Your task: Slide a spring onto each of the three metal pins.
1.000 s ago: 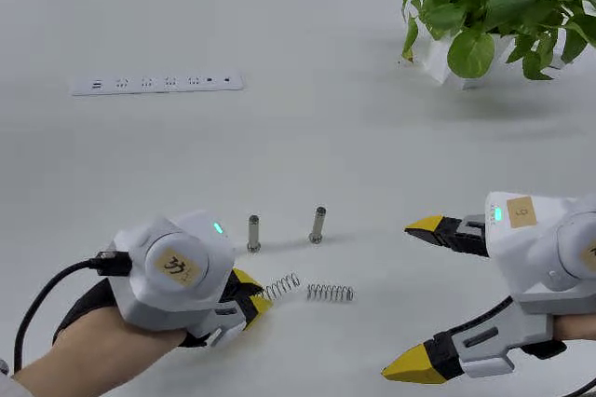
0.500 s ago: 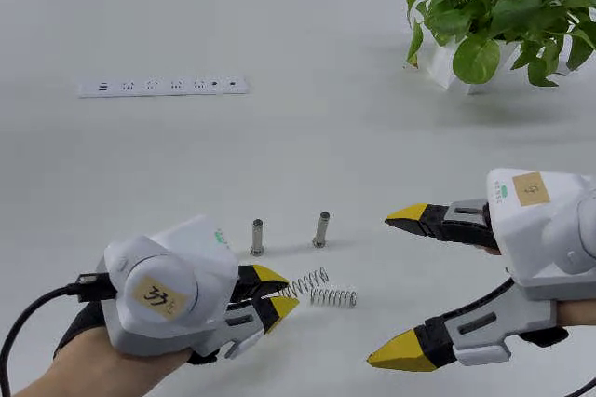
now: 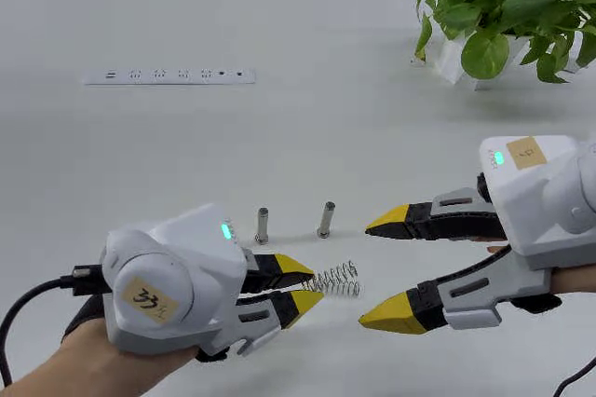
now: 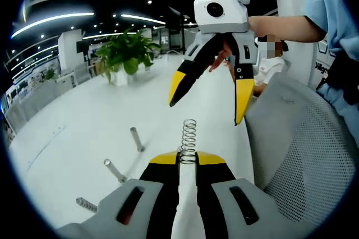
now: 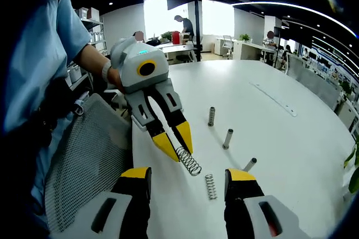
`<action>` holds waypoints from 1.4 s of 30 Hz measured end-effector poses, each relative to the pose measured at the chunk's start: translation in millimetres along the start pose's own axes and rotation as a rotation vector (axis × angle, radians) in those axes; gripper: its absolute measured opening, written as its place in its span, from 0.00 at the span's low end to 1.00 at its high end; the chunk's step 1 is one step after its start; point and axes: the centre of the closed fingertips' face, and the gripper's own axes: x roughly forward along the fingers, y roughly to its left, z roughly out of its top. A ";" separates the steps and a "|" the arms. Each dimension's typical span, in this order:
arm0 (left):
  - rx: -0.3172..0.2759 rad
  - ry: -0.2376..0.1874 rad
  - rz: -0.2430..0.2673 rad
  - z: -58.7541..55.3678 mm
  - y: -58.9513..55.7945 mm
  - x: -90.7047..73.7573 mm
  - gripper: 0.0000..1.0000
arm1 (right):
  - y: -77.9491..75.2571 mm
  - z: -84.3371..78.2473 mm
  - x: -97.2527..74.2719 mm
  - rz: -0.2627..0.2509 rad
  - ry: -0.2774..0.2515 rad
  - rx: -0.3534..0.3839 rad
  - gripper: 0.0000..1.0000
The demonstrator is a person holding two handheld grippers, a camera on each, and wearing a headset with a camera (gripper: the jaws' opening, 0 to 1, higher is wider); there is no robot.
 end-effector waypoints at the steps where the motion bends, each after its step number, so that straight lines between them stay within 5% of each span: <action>1: 0.002 -0.001 -0.001 0.2 -0.2 0.0 0.06 | 0.2 -0.3 0.3 0.005 0.002 -0.003 0.48; 20: 0.019 -0.035 -0.062 5.5 -11.3 -0.9 0.06 | 10.6 -9.0 9.3 0.110 0.053 -0.044 0.16; 42: 0.017 -0.021 -0.082 4.0 -13.6 1.7 0.06 | 9.9 -7.8 7.5 0.110 0.059 -0.037 0.07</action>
